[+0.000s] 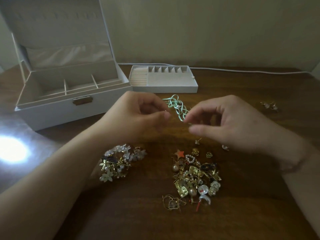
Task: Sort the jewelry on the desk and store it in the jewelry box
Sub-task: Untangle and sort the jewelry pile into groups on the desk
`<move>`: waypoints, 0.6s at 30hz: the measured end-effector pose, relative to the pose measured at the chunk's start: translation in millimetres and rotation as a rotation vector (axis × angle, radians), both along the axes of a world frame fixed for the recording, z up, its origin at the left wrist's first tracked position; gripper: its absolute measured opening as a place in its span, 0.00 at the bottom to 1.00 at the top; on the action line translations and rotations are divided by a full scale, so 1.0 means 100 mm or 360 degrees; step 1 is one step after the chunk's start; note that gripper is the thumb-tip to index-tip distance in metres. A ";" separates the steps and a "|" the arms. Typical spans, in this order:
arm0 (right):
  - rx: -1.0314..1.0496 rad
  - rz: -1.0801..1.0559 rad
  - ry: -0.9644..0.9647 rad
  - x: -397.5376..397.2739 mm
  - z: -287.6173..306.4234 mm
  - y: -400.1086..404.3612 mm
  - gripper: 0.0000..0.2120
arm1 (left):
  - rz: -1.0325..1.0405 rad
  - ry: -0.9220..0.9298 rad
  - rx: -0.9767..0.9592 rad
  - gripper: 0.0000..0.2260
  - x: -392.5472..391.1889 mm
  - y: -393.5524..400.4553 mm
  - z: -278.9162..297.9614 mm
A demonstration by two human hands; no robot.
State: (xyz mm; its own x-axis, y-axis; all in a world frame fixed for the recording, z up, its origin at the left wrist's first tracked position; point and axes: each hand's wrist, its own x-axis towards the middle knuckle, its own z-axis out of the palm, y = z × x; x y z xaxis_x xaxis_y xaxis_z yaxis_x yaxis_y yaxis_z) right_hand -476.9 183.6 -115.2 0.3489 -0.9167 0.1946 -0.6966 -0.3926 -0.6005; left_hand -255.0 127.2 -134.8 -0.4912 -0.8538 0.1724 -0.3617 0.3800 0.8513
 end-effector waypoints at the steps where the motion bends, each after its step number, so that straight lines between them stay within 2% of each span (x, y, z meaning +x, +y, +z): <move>1: 0.0061 0.0068 0.0158 -0.08 0.04 0.01 0.06 | 0.0051 0.0037 0.0043 0.04 0.03 -0.03 0.01; 3: 0.0119 0.0129 0.0382 -0.21 0.12 0.02 0.06 | 0.0132 0.0108 0.0160 0.02 0.06 -0.06 0.03; 6: 0.0396 0.0216 0.0674 -0.29 0.16 0.03 0.11 | 0.0229 0.0219 0.0301 0.06 0.10 -0.09 0.06; 9: 0.0661 0.0299 0.0775 -0.24 0.16 0.07 0.16 | 0.0247 0.0253 0.0340 0.09 0.12 -0.10 0.07; 18: 0.0456 0.0393 0.0934 -0.12 0.10 0.07 0.10 | 0.0310 0.0446 0.0461 0.09 0.23 -0.16 0.14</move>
